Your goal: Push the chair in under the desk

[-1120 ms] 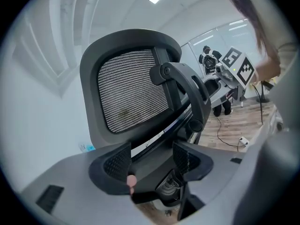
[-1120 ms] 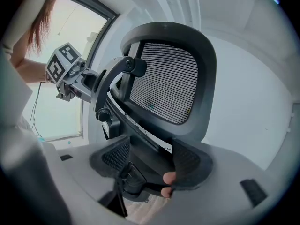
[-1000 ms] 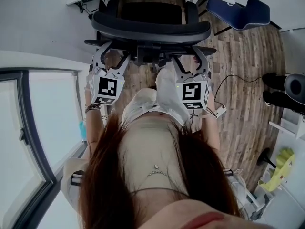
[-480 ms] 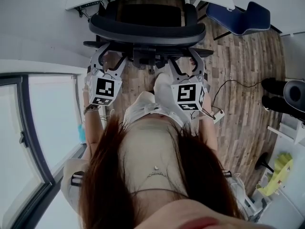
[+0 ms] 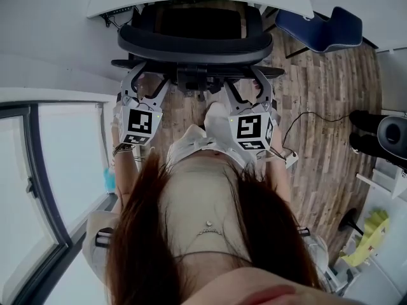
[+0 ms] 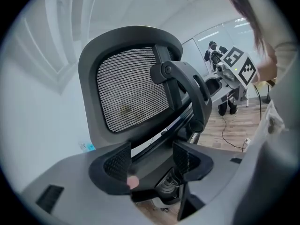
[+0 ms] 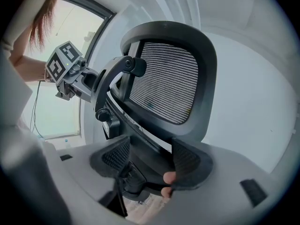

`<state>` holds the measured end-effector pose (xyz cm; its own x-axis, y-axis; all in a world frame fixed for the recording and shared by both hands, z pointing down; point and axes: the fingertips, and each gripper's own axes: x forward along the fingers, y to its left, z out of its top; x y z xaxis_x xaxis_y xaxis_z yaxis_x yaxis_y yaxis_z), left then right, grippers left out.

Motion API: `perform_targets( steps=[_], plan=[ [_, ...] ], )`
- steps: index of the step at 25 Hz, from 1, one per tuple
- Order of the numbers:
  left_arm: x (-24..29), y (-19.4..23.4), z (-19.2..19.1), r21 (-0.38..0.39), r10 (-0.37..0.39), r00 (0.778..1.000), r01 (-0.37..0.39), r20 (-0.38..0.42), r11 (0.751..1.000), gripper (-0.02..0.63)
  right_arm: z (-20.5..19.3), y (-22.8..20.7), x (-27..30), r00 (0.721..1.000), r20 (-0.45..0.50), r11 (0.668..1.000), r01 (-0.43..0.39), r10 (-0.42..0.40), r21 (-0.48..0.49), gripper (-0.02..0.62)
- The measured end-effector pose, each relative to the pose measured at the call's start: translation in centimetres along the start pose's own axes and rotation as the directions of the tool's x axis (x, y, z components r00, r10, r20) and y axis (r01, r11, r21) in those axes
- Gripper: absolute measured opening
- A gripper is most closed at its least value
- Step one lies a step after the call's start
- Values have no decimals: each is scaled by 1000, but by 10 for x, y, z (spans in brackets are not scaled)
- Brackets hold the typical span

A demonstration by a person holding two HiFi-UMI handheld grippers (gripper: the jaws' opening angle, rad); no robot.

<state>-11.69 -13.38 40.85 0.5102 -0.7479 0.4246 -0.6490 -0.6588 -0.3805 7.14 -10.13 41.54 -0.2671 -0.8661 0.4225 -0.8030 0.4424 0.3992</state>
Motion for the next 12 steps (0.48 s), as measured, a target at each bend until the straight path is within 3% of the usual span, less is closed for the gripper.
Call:
perform_targets(
  steps=[12],
  plan=[
    [19,10,8,0,17,1000,-17,4,1000,272,3,-18,18,1000,9,1000,-6,6,-7,279]
  ],
)
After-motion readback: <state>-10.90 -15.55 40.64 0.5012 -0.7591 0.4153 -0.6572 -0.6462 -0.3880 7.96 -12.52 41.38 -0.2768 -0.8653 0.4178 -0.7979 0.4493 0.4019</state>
